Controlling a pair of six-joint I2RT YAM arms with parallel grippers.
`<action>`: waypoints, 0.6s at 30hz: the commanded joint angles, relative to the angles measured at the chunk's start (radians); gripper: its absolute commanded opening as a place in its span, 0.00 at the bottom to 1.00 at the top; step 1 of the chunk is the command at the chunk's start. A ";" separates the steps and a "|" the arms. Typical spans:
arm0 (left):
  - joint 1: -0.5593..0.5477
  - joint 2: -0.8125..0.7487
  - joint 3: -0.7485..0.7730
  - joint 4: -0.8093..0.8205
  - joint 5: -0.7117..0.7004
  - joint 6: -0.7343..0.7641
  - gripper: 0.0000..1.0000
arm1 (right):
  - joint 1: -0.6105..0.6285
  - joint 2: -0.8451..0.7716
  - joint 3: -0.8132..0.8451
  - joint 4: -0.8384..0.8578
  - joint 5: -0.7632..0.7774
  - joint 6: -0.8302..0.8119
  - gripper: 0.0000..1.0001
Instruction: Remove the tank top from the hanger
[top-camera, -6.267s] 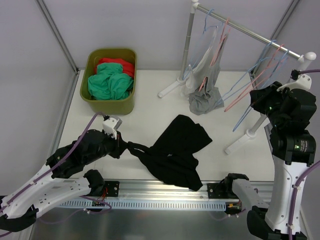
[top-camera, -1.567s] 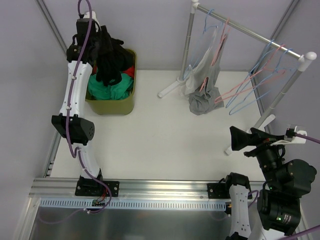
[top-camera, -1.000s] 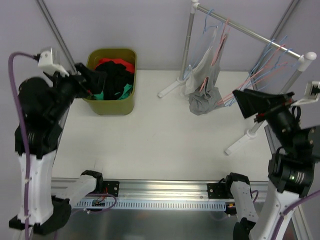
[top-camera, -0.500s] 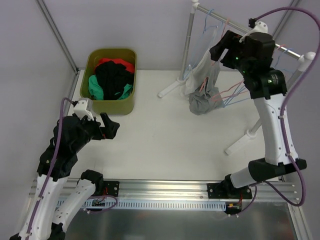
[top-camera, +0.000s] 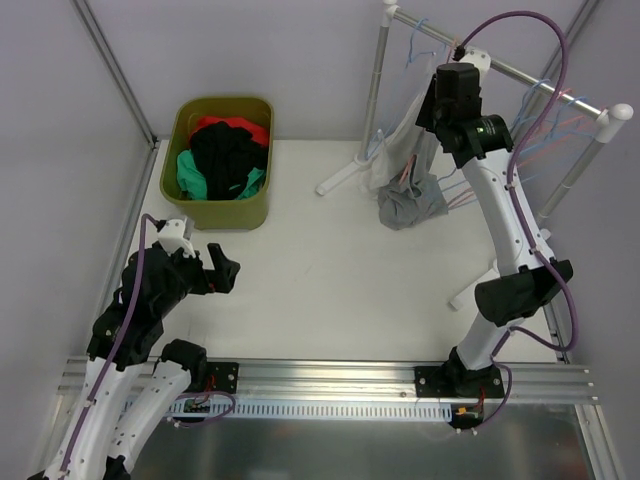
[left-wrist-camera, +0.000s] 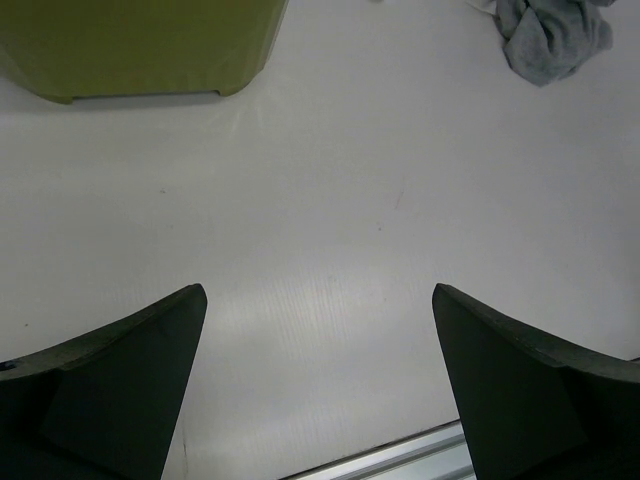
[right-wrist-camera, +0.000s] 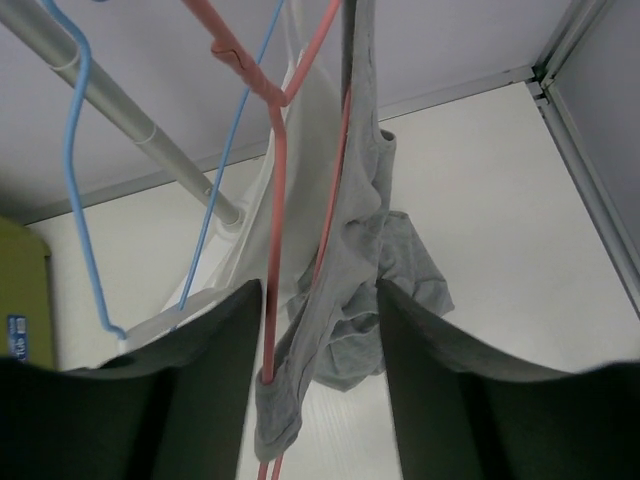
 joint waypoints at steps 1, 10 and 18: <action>-0.008 -0.011 0.006 0.038 -0.013 0.011 0.99 | 0.005 0.024 0.019 0.091 0.093 0.015 0.46; -0.022 -0.009 -0.001 0.049 0.010 0.013 0.99 | 0.015 -0.033 -0.065 0.176 0.197 0.061 0.00; -0.023 -0.009 -0.004 0.055 0.028 0.016 0.99 | 0.022 -0.153 -0.134 0.215 0.161 0.079 0.00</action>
